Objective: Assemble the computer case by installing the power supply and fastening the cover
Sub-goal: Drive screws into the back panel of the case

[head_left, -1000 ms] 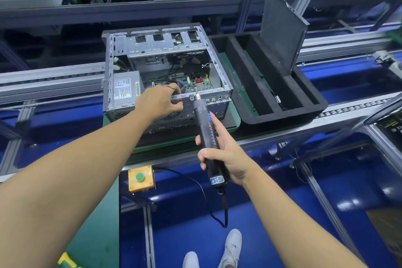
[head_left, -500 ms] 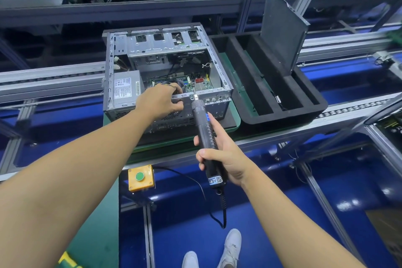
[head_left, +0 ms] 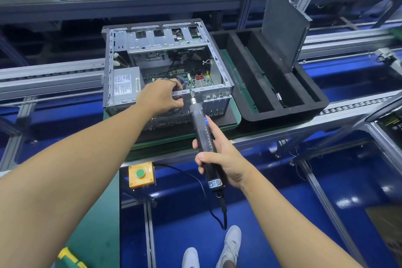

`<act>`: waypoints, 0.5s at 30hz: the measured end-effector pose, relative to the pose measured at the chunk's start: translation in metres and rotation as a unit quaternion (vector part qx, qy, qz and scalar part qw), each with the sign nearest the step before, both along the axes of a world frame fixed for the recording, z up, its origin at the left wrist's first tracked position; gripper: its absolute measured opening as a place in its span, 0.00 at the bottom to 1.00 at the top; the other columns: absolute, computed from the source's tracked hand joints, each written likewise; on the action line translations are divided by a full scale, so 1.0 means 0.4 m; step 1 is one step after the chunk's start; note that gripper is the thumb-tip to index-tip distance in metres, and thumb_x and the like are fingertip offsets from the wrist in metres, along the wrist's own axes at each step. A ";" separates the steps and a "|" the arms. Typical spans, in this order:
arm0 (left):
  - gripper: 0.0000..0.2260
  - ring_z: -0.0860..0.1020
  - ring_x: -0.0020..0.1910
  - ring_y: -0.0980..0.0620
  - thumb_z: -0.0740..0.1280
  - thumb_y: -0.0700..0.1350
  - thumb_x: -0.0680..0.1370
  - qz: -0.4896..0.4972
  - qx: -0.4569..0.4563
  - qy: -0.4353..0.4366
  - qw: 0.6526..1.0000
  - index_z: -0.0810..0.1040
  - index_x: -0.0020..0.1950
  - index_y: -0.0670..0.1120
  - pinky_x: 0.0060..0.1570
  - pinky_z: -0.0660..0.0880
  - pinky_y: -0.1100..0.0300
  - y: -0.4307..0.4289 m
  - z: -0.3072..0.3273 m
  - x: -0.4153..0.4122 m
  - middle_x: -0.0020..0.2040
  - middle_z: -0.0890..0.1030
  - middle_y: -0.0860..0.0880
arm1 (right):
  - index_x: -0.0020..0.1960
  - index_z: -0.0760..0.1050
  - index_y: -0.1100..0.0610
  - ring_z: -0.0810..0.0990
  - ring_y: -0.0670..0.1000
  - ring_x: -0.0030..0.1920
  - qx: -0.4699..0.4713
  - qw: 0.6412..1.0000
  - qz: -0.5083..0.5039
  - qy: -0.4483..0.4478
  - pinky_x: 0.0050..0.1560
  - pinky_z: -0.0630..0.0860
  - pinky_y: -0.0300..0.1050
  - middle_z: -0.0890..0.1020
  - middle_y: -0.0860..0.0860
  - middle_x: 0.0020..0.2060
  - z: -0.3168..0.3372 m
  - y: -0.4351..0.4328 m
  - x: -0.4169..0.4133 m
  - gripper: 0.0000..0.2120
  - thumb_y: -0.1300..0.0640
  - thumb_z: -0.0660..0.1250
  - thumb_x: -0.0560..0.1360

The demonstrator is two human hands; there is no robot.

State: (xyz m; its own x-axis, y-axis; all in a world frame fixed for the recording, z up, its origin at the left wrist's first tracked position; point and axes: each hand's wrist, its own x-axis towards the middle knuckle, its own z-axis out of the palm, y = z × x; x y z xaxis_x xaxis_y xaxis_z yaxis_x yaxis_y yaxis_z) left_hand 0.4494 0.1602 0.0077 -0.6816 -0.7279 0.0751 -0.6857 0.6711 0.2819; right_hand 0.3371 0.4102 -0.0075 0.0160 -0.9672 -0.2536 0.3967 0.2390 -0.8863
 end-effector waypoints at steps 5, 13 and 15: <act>0.10 0.73 0.31 0.51 0.67 0.56 0.69 -0.001 0.001 -0.005 1.000 0.72 0.49 0.59 0.39 0.74 0.55 0.005 0.003 -0.003 0.27 0.72 0.58 | 0.80 0.56 0.34 0.78 0.54 0.40 0.010 1.000 0.006 0.022 0.41 0.80 0.49 0.80 0.53 0.50 -0.023 0.008 0.004 0.49 0.64 0.73 0.69; 0.10 0.71 0.30 0.62 0.67 0.53 0.71 -0.014 -0.007 0.002 1.000 0.72 0.51 0.58 0.38 0.69 0.58 0.002 0.003 0.003 0.24 0.70 0.60 | 0.81 0.54 0.34 0.78 0.54 0.41 0.042 0.998 0.017 0.049 0.42 0.80 0.52 0.80 0.52 0.50 -0.061 0.017 0.003 0.50 0.67 0.72 0.71; 0.11 0.70 0.30 0.65 0.67 0.52 0.70 -0.022 -0.008 -0.004 1.000 0.71 0.51 0.58 0.38 0.67 0.59 0.000 0.003 0.006 0.25 0.71 0.60 | 0.81 0.53 0.35 0.78 0.54 0.41 0.042 0.997 0.022 0.053 0.42 0.80 0.51 0.80 0.52 0.50 -0.061 0.012 0.005 0.51 0.66 0.72 0.71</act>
